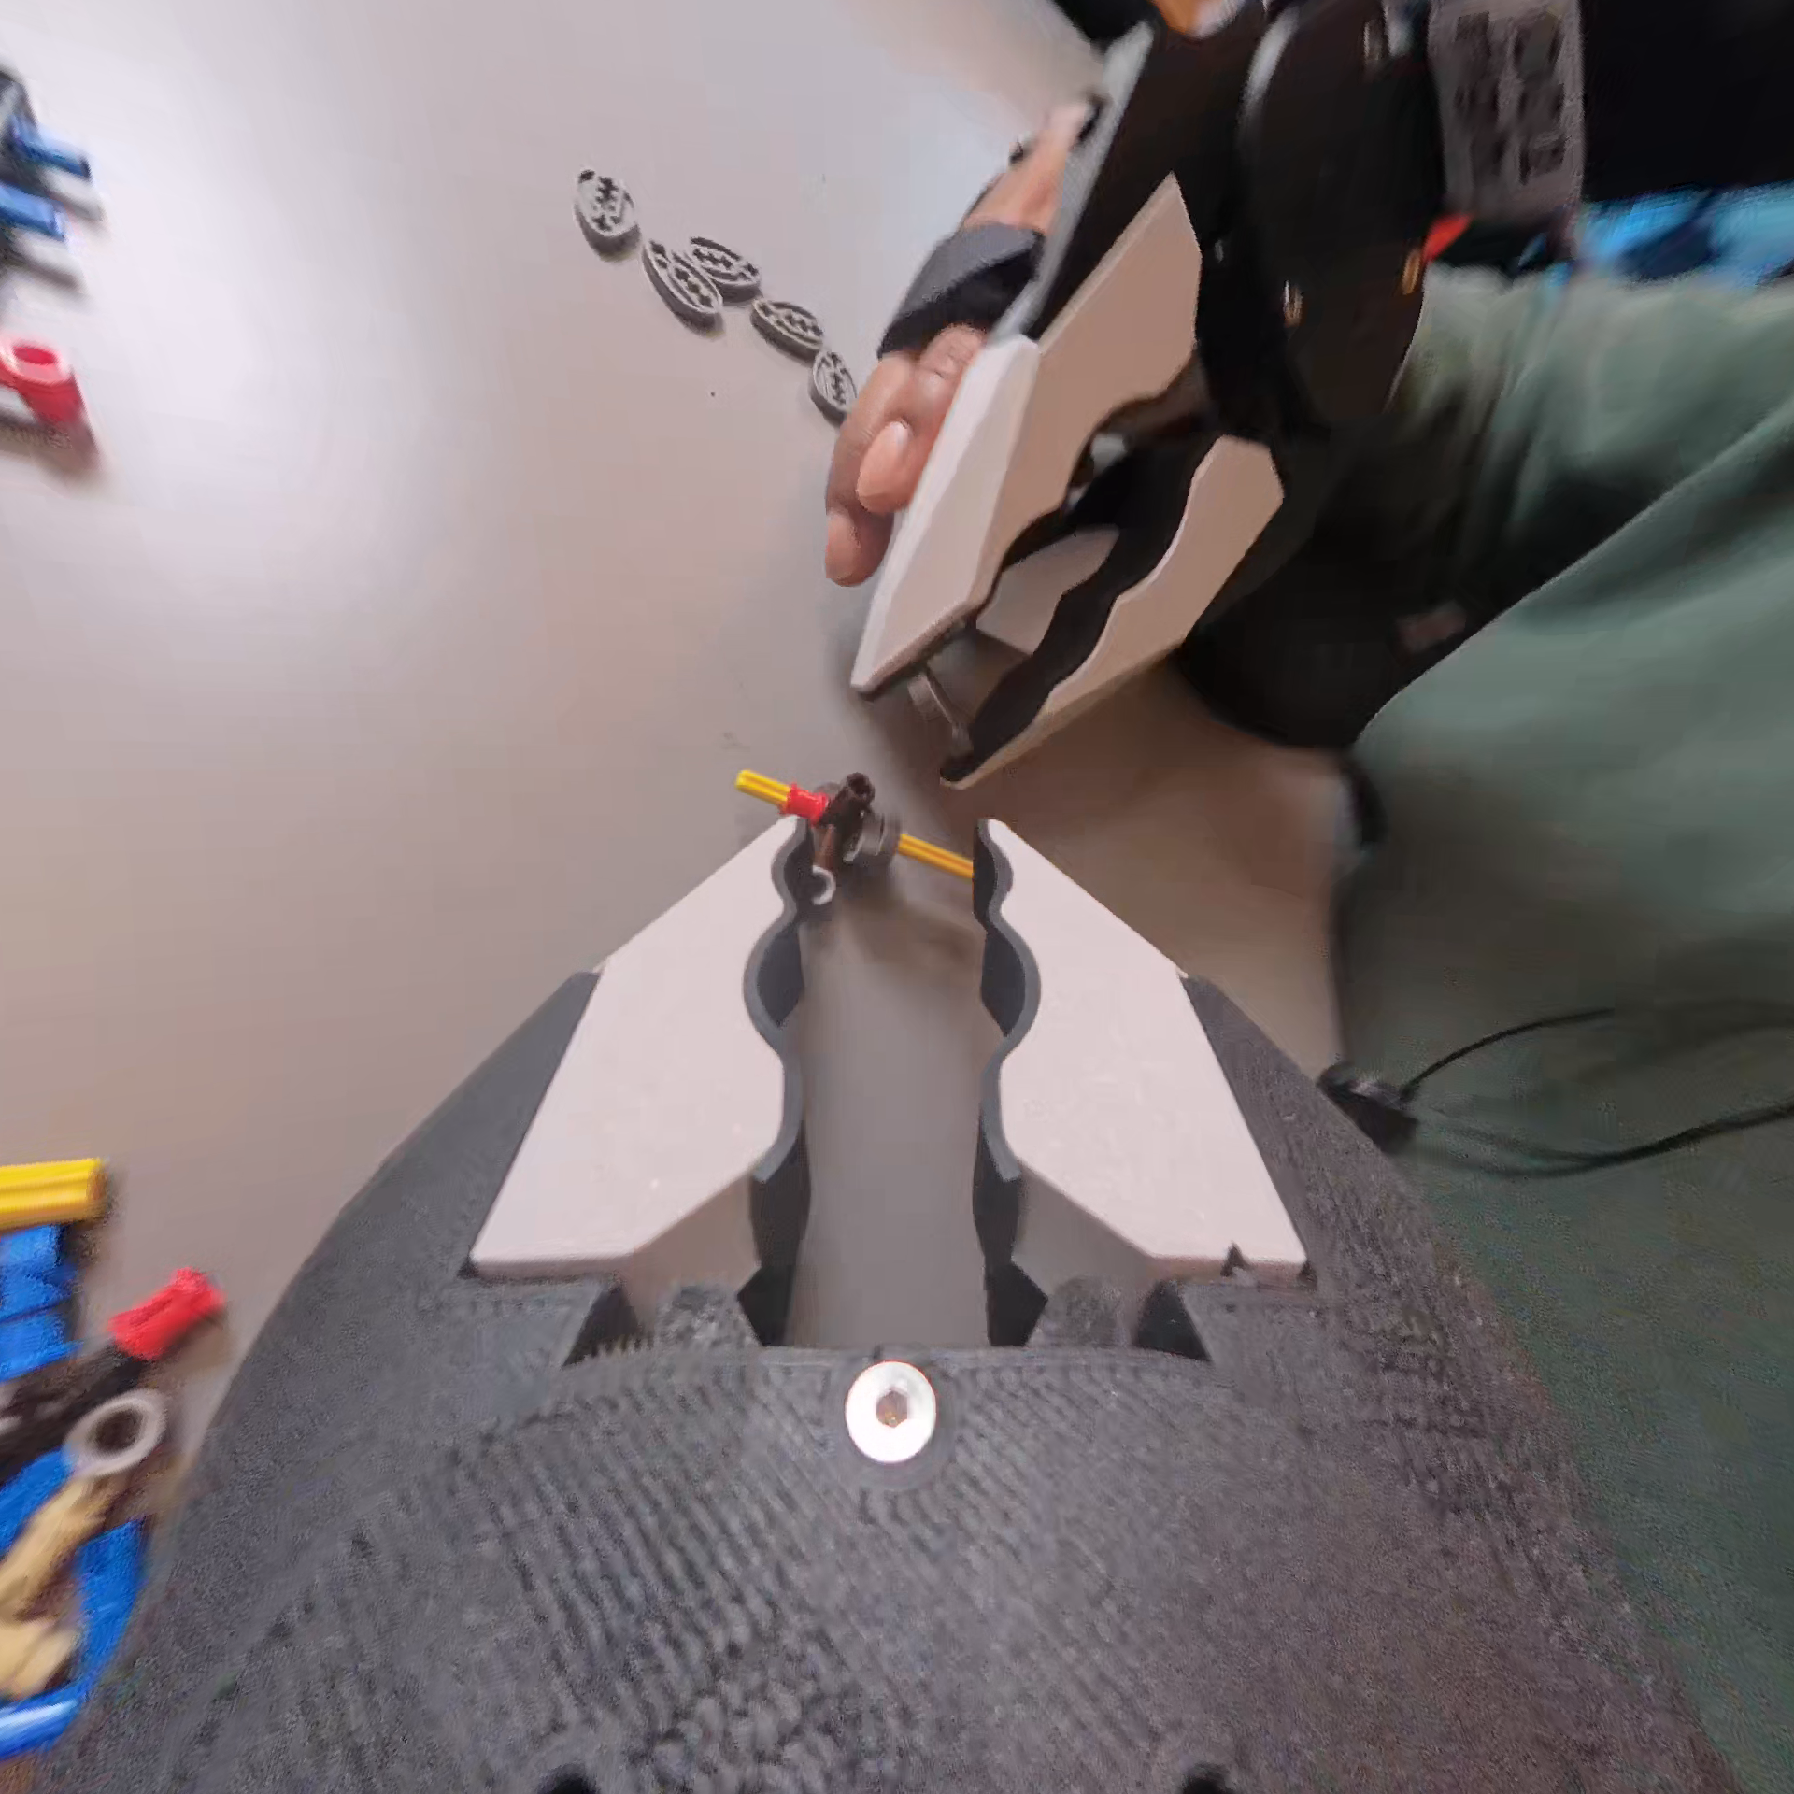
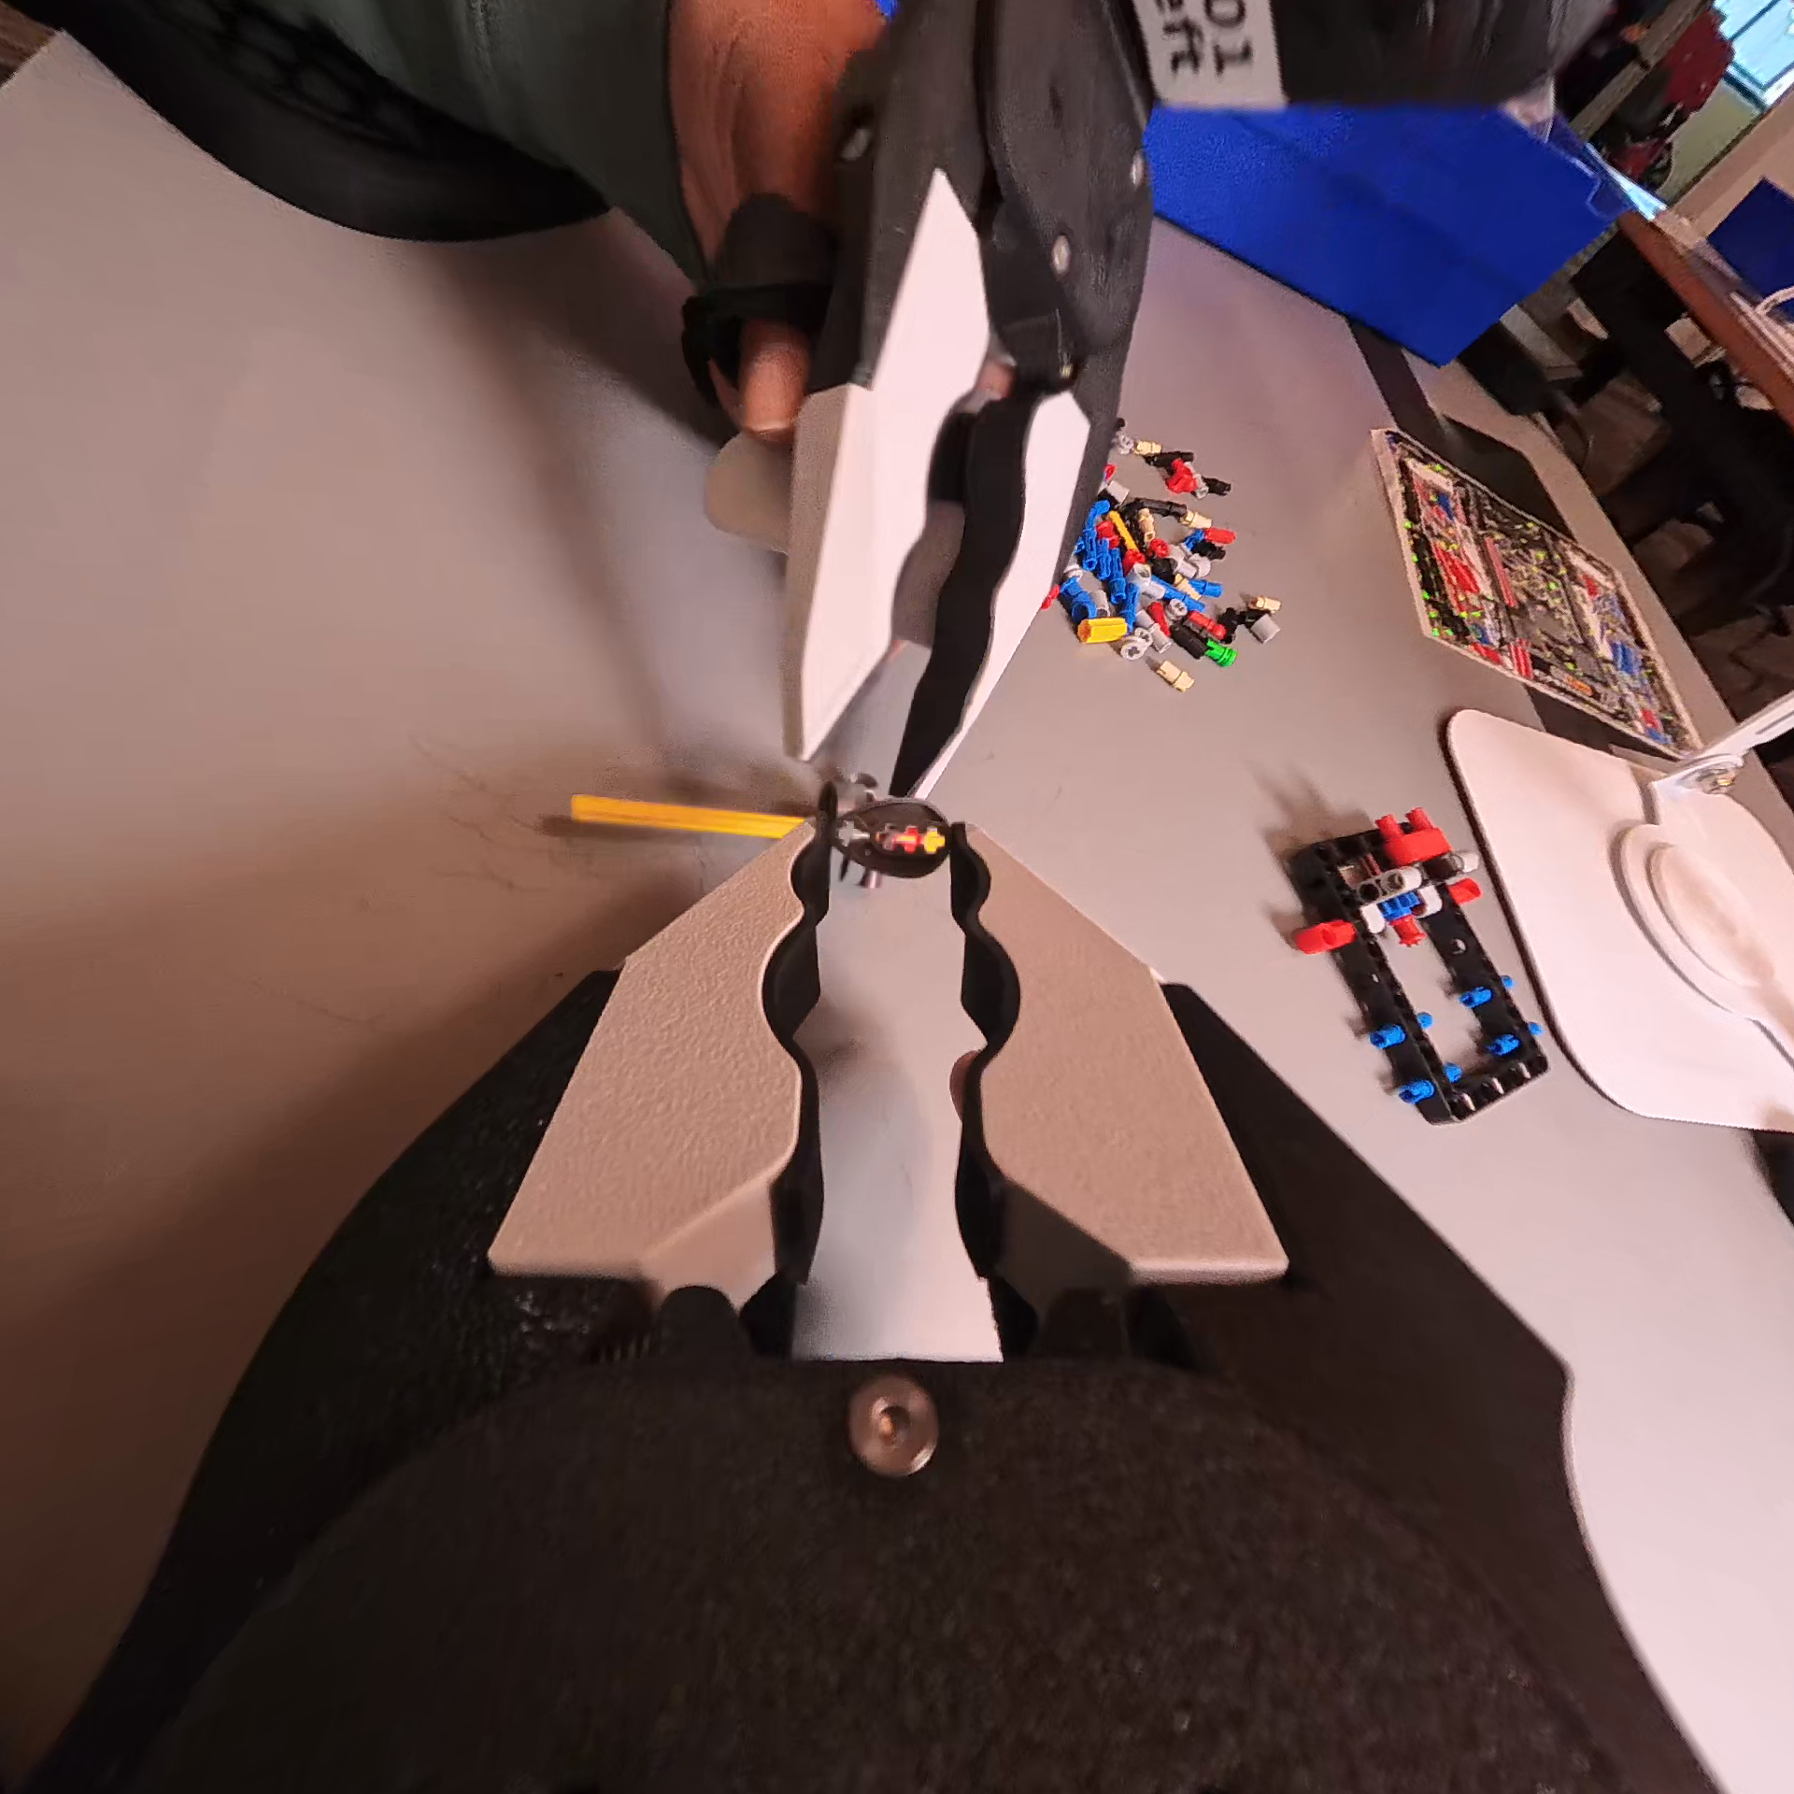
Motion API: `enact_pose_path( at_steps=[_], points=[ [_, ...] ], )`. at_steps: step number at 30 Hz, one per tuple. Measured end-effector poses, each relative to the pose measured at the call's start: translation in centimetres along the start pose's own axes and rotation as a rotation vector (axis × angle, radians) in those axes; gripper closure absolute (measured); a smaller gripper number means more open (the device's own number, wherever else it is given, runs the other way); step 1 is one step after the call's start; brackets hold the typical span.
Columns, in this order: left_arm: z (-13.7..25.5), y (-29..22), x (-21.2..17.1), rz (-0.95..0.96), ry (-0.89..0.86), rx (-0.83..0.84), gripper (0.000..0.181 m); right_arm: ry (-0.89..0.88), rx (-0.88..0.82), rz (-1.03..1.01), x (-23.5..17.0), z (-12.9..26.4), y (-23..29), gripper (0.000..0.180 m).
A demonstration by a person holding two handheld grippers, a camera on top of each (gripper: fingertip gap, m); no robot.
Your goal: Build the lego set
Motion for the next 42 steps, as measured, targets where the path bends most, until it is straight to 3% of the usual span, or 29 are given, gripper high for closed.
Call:
enact_pose_path(
  at_steps=[5,10,16,21,26,36,39,42],
  points=[
    [0.2,-0.8,-0.8,-0.507,0.084,0.221,0.147,0.038,0.003,-0.008,-0.5,-0.1,-0.1,0.158],
    [0.2,-3.3,-1.9,-0.935,0.124,0.201,0.160,0.060,-0.020,-0.064,-1.4,0.7,-1.3,0.158],
    [-0.7,-3.8,-1.4,-1.223,0.429,0.217,0.162,0.010,-0.011,-0.226,-2.5,2.0,-2.9,0.158],
    [-2.5,-3.8,-0.7,-1.392,0.709,0.167,0.161,0.005,-0.016,-0.243,-2.8,3.2,-3.4,0.157],
    [-3.5,-3.9,-0.2,-1.544,0.862,0.175,0.163,-0.021,-0.026,-0.268,-3.2,4.4,-3.8,0.158],
    [-3.9,-3.9,0.0,-1.440,0.955,0.182,0.178,-0.057,-0.040,-0.286,-3.0,5.2,-4.2,0.158],
    [-3.9,-3.9,0.1,-1.279,0.780,0.126,0.178,-0.076,-0.048,-0.271,-2.6,5.4,-4.2,0.158],
    [-2.7,-5.0,1.0,-0.962,0.445,-0.051,0.179,-0.136,-0.056,-0.241,-1.6,6.0,-4.2,0.157]
  ],
)
Point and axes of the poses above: each gripper's, where its closed fingertips meet, z back along the fingers, x out of its top, y = z × x across the jaws, the point moved 7 cm from there along z, back along the fingers, and after that the axes turned 11 degrees about z, right-handed, at the moved point
